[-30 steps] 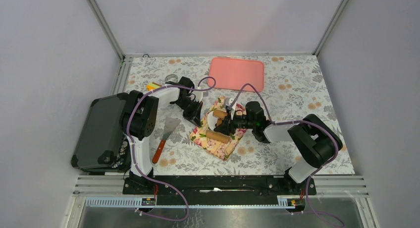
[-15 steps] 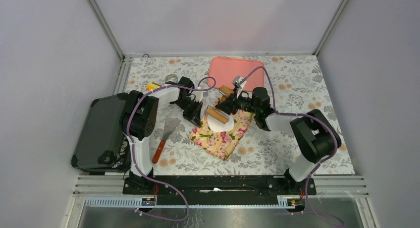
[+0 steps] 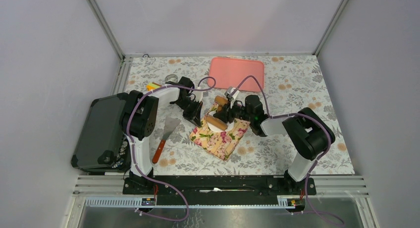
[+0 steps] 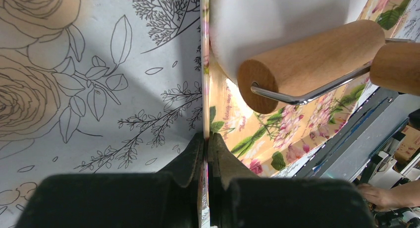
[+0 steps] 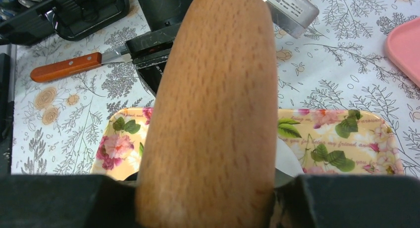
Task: Roll out the dumpling wrappers from the dough
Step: Flatten out the dough on the work surface.
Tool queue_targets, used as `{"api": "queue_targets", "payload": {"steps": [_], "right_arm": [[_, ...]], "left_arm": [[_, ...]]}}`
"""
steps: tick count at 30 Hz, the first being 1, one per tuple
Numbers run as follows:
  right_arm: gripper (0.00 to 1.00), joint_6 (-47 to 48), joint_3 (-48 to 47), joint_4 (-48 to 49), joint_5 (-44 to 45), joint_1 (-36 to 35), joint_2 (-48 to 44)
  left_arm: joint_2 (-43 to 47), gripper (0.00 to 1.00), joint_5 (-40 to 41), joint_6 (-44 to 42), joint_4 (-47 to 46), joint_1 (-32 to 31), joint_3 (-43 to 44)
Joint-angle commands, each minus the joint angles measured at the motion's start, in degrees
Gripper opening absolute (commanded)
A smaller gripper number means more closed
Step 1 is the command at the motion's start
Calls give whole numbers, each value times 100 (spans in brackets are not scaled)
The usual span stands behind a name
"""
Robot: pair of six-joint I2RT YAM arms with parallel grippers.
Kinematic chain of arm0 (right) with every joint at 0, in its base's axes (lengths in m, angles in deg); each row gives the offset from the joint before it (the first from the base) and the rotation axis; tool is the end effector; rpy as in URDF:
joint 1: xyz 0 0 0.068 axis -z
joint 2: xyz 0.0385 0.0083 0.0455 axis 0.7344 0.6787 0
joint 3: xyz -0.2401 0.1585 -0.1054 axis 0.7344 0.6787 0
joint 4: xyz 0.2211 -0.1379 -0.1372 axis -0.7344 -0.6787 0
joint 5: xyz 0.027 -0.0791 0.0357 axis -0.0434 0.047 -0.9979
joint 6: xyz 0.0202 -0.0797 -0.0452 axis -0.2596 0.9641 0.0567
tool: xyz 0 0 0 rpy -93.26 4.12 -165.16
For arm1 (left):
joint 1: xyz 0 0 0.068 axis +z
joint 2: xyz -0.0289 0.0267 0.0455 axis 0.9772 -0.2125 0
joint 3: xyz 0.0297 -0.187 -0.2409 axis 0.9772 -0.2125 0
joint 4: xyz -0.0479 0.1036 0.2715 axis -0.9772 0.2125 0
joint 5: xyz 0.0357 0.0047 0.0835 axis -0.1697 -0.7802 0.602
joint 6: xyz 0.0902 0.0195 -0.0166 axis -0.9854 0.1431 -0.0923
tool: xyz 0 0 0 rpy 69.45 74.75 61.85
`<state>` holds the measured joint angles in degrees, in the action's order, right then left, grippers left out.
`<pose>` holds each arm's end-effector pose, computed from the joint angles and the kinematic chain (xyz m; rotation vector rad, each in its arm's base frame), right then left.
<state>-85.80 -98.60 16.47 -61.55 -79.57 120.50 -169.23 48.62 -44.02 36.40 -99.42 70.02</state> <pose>0.3089 0.2514 0.1639 -0.8960 1.5569 0.9399 0.3726 -0.2000 0.1075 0.7538 2.8594 -0.9426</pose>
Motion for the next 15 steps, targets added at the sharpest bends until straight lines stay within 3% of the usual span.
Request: {"api": "queue_targets", "payload": {"steps": [1, 15], "right_arm": [[0, 552, 288, -1359, 79, -189, 33], [0, 1046, 397, -2127, -209, -438, -134]], "left_arm": [[-199, 0, 663, -272, -120, -10, -273], [-190, 0, 662, -255, -135, 7, -282]]}}
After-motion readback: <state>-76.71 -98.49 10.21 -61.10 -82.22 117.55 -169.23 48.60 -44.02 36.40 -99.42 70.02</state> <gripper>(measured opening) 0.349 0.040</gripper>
